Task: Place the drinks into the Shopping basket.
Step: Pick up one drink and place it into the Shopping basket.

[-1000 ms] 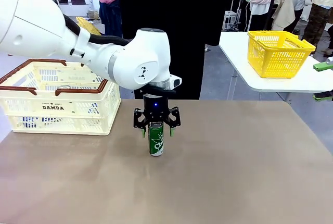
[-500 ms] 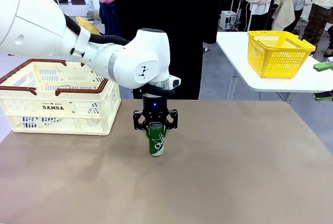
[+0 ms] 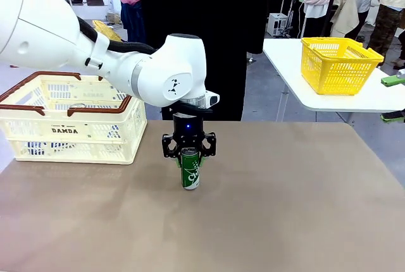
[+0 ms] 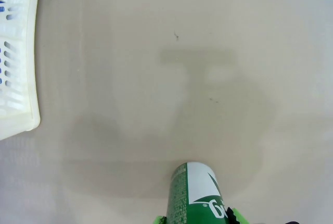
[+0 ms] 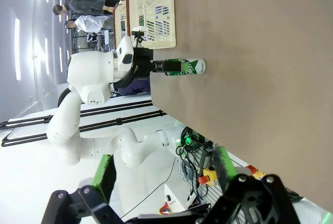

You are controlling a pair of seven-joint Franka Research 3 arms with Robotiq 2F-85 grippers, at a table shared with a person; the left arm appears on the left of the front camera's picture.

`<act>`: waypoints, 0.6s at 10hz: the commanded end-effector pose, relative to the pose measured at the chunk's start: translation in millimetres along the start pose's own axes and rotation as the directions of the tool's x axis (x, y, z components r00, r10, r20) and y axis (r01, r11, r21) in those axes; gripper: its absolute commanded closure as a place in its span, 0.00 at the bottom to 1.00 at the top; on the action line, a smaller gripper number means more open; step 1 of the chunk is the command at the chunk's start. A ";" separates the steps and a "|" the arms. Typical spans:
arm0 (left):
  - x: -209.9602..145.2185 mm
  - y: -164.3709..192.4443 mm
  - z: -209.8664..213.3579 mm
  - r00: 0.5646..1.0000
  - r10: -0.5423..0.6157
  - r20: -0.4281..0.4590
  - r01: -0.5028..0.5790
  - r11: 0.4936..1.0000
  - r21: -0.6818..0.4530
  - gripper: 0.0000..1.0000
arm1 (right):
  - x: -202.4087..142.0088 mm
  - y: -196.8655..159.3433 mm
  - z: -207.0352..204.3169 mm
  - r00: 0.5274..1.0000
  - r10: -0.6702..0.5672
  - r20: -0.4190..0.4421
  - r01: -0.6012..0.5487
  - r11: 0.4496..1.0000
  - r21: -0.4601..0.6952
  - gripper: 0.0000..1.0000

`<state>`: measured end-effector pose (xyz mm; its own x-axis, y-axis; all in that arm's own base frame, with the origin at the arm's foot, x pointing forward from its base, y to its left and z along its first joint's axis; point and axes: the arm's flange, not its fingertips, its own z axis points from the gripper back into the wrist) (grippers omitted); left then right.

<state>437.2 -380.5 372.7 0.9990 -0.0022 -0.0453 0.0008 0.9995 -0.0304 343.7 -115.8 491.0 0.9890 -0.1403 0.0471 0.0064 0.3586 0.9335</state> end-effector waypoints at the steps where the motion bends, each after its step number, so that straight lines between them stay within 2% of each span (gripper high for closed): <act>1: -9.4 2.5 15.0 0.999 -0.028 0.033 0.030 0.999 -0.038 1.00 | -1.9 1.8 2.5 1.000 -0.008 -0.014 0.008 1.000 -0.013 0.00; 2: -14.6 9.1 56.1 0.992 -0.035 0.120 0.036 0.999 -0.008 1.00 | -1.9 1.8 2.5 1.000 -0.008 -0.014 0.008 1.000 -0.013 0.00; 3: -17.9 17.4 100.9 0.980 -0.106 0.167 0.112 0.993 -0.027 1.00 | -1.9 1.8 2.5 1.000 -0.008 -0.014 0.008 1.000 -0.013 0.00; 5: -18.9 33.9 187.4 0.949 -0.251 0.189 0.264 0.964 -0.042 1.00 | -1.9 1.8 2.5 1.000 -0.008 -0.014 0.008 1.000 -0.013 0.00; 6: -17.4 47.0 224.6 0.912 -0.354 0.207 0.368 0.929 -0.030 1.00 | -1.9 1.8 2.5 1.000 -0.008 -0.014 0.008 1.000 -0.013 0.00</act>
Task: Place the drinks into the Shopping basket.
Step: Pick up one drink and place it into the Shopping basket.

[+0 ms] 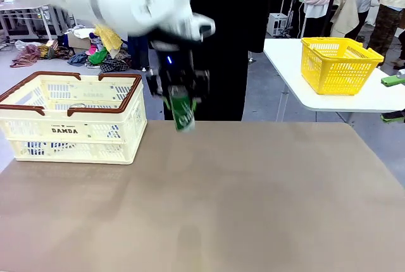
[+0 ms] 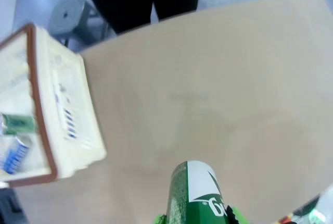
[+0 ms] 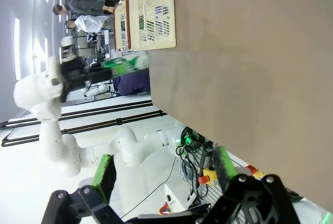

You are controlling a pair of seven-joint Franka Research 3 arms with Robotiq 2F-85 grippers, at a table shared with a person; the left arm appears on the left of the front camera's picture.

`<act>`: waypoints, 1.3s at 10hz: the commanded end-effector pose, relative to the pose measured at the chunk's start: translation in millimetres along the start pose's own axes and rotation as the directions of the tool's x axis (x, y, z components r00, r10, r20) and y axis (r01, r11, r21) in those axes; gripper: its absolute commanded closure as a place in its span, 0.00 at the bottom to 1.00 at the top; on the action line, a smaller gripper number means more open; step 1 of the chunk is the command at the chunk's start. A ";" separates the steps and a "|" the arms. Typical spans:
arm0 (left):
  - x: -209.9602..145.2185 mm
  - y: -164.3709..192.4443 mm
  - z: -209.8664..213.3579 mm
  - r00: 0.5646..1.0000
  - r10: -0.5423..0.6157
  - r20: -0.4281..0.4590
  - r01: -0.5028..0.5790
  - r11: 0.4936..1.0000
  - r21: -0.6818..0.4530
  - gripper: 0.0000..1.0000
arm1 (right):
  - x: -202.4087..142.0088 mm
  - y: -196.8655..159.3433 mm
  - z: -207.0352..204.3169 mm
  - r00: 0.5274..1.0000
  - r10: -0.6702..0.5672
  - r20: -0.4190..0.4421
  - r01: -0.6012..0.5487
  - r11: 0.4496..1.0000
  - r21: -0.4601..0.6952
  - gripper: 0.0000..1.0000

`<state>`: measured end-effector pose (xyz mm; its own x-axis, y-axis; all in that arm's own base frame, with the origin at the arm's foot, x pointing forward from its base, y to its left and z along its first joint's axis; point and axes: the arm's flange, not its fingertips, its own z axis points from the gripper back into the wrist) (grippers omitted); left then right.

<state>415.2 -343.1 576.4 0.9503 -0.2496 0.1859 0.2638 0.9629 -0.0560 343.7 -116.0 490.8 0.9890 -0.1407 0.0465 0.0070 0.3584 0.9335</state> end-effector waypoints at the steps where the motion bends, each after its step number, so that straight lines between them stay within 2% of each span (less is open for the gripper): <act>1: 13.6 26.7 35.2 0.987 -0.160 0.010 0.160 0.987 -0.009 1.00 | -1.9 2.0 2.4 1.000 -0.008 -0.014 0.007 1.000 -0.013 0.00; 2: 8.5 32.8 50.5 0.968 -0.248 0.042 0.249 0.968 -0.028 1.00 | -1.9 2.0 2.4 1.000 -0.008 -0.014 0.007 1.000 -0.013 0.00; 3: -1.4 25.5 54.9 0.987 -0.150 0.051 0.152 0.988 -0.026 1.00 | -1.9 2.0 2.4 1.000 -0.008 -0.014 0.007 1.000 -0.013 0.00; 4: 7.4 24.2 55.8 0.985 -0.171 0.033 0.171 0.985 0.004 1.00 | -1.9 2.0 2.4 1.000 -0.008 -0.014 0.007 1.000 -0.013 0.00; 8: 9.4 22.9 52.3 0.981 -0.190 0.025 0.190 0.982 -0.001 1.00 | -1.9 2.0 2.4 1.000 -0.008 -0.014 0.007 1.000 -0.013 0.00; 9: 38.6 39.2 64.7 0.985 -0.168 0.035 0.169 0.986 -0.013 1.00 | -1.9 2.0 2.4 1.000 -0.008 -0.014 0.007 1.000 -0.013 0.00; 10: 74.2 88.0 70.8 0.992 -0.112 0.065 0.113 0.993 -0.014 1.00 | -1.9 2.0 2.4 1.000 -0.008 -0.014 0.007 1.000 -0.013 0.00; 13: 100.1 216.0 67.9 0.989 0.041 0.139 -0.023 0.991 -0.130 1.00 | -1.9 2.0 2.4 1.000 -0.008 -0.014 0.007 1.000 -0.013 0.00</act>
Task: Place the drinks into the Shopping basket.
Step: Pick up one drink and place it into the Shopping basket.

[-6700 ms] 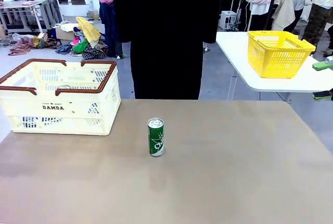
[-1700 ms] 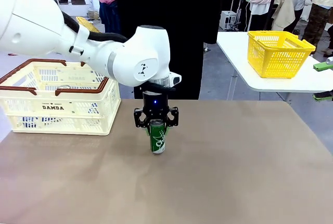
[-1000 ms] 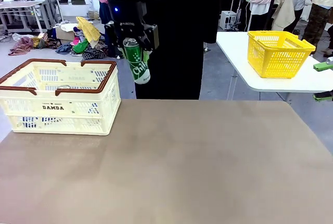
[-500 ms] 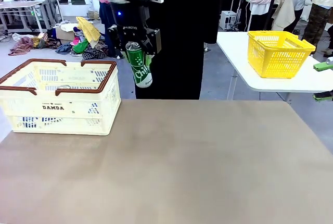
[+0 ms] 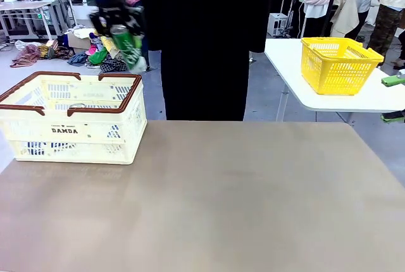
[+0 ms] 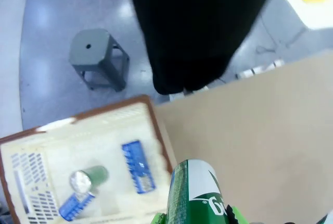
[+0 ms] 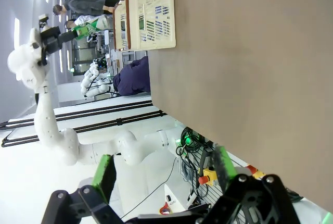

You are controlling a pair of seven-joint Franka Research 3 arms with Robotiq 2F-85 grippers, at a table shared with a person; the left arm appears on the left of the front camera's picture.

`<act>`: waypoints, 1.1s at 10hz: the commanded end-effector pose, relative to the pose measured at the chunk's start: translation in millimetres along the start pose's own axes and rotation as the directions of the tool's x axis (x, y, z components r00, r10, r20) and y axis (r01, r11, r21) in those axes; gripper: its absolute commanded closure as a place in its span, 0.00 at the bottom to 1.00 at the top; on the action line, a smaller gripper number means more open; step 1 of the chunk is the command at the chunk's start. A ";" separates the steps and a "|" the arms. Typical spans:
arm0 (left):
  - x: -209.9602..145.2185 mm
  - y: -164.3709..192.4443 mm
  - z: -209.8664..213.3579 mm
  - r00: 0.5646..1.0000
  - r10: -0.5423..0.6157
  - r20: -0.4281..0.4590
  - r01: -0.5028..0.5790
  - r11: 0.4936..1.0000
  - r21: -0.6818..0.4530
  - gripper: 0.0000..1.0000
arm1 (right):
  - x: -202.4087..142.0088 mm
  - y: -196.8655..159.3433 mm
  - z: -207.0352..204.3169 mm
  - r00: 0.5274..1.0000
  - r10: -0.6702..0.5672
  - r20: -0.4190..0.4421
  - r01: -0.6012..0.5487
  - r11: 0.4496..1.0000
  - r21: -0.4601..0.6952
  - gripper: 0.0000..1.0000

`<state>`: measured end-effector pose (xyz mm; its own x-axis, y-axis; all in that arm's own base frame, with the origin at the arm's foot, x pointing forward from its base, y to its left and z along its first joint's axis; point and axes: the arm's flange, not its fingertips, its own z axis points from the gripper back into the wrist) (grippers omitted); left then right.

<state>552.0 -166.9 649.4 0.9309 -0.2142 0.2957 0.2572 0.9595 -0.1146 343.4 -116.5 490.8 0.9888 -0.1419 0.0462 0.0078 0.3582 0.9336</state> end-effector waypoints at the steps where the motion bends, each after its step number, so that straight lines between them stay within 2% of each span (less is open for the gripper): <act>1: -3.6 43.8 1.1 0.999 0.040 -0.001 -0.040 0.989 -0.139 1.00 | -1.8 2.2 2.0 1.000 -0.007 -0.015 0.007 1.000 -0.013 0.00; 4: -27.5 100.1 -28.7 0.982 0.170 -0.085 -0.178 0.979 -0.098 1.00 | -1.8 2.2 2.0 1.000 -0.007 -0.015 0.007 1.000 -0.013 0.00; 7: -32.4 113.7 -75.2 0.974 0.183 -0.132 -0.186 0.982 -0.018 1.00 | -1.8 2.2 2.0 1.000 -0.007 -0.015 0.007 1.000 -0.013 0.00; 11: -34.5 112.8 -121.8 0.962 0.197 -0.190 -0.177 0.977 0.118 1.00 | -1.8 2.2 2.0 1.000 -0.007 -0.015 0.007 1.000 -0.013 0.00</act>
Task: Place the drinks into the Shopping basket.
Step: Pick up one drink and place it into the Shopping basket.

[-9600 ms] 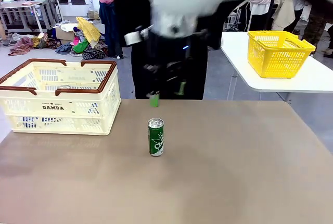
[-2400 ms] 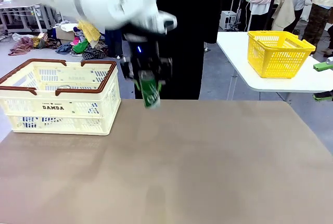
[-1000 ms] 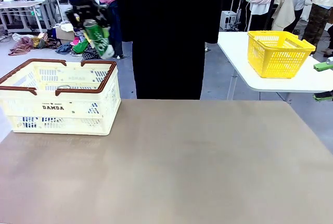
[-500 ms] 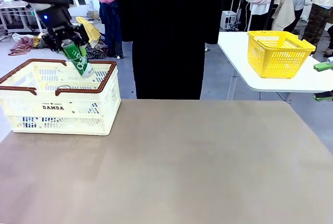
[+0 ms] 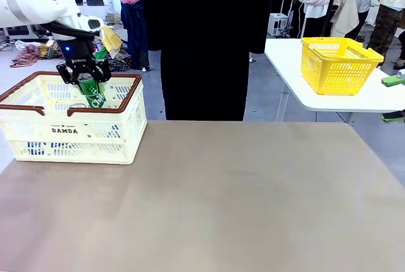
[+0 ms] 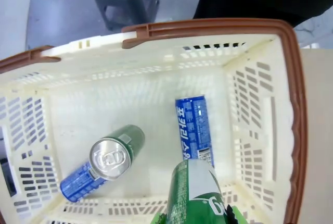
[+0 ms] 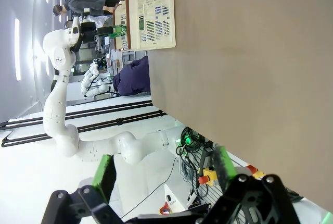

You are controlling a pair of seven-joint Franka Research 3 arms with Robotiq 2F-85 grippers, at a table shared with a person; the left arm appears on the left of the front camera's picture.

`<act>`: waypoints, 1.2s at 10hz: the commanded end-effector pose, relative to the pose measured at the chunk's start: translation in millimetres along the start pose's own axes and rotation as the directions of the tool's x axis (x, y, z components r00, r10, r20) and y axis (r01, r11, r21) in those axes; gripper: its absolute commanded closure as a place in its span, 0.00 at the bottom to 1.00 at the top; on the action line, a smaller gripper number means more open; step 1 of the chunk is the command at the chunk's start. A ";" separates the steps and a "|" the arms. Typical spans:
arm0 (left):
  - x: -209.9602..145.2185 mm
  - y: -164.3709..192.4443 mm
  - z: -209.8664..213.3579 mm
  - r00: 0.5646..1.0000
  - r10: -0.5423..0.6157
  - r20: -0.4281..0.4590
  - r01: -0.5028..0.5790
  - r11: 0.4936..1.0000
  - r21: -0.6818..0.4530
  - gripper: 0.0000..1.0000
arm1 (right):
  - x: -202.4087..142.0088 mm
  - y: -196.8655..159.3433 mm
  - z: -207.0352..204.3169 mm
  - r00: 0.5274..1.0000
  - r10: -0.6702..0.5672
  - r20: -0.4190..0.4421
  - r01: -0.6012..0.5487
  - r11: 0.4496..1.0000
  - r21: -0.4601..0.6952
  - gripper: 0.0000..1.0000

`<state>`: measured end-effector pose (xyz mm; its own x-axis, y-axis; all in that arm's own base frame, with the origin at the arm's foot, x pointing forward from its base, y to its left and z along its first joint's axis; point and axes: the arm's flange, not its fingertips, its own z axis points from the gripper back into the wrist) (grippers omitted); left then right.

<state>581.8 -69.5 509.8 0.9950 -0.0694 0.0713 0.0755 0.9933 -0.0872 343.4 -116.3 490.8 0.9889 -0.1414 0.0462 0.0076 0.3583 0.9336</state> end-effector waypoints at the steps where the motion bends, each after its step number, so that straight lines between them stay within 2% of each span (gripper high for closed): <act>1: 0.0 -6.6 -10.4 1.000 0.024 0.009 -0.025 0.997 0.066 1.00 | -1.7 2.1 2.1 1.000 -0.007 -0.015 0.007 1.000 -0.013 0.00; 3: 2.6 -7.8 -32.4 1.000 0.024 0.010 -0.025 0.993 0.114 1.00 | -1.7 2.1 2.1 1.000 -0.007 -0.015 0.007 1.000 -0.013 0.00; 5: 7.7 -1.9 -48.1 0.998 0.014 0.056 -0.022 0.988 0.152 1.00 | -1.7 2.1 2.1 1.000 -0.007 -0.015 0.007 1.000 -0.013 0.00; 7: 9.9 4.6 -60.8 0.999 0.023 0.049 -0.031 0.985 0.168 1.00 | -1.7 2.1 2.1 1.000 -0.007 -0.015 0.007 1.000 -0.013 0.00; 12: 13.0 10.0 -86.2 0.999 0.033 0.018 -0.035 0.990 0.136 1.00 | -1.7 2.1 2.1 1.000 -0.007 -0.015 0.007 1.000 -0.013 0.00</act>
<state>603.6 -68.7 423.8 0.9962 -0.0513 0.0698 0.0482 0.9978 0.0458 343.4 -116.3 490.8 0.9889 -0.1413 0.0461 0.0076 0.3583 0.9336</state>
